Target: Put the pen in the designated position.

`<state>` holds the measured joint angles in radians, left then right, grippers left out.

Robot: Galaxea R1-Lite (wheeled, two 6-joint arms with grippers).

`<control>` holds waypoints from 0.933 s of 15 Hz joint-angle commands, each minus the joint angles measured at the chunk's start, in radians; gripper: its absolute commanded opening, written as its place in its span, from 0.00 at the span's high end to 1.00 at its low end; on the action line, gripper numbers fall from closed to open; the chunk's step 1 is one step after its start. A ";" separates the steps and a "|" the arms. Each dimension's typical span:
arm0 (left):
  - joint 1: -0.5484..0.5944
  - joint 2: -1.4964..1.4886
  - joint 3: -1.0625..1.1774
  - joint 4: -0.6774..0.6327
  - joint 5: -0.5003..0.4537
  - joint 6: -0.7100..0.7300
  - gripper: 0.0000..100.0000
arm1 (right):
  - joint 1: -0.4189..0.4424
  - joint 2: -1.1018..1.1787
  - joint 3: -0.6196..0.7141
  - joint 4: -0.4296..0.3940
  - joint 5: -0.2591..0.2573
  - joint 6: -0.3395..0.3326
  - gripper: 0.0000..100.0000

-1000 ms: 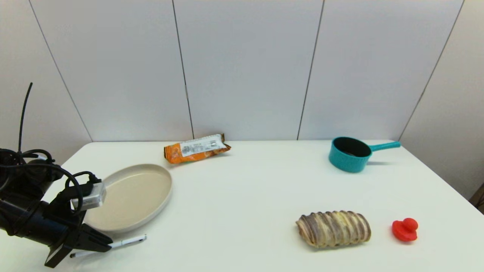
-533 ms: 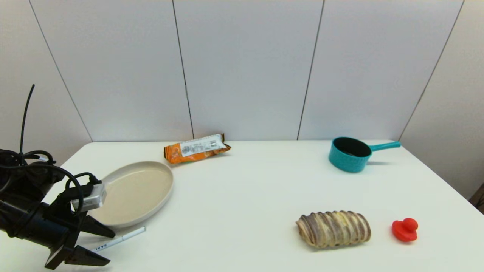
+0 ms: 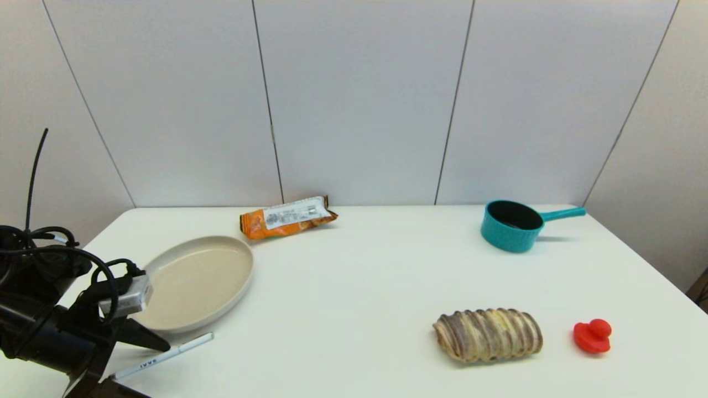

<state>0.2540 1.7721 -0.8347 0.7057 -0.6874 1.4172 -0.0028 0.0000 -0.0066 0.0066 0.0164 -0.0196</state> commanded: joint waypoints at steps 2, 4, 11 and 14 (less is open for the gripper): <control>0.001 -0.045 0.005 0.029 -0.004 0.006 0.00 | 0.001 0.000 0.000 0.001 0.000 0.000 0.00; 0.001 -0.071 0.006 0.035 -0.006 0.006 0.00 | 0.001 0.000 -0.001 0.000 0.000 0.000 0.00; 0.001 -0.177 0.009 0.100 -0.017 -0.001 0.00 | 0.000 0.000 0.000 0.001 0.000 0.000 0.00; -0.013 -0.269 0.003 0.098 -0.034 -0.054 0.00 | 0.001 0.000 0.000 0.000 0.000 0.000 0.00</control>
<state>0.2526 1.5879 -0.8264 0.8000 -0.7104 1.3970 -0.0019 0.0000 -0.0066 0.0062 0.0164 -0.0191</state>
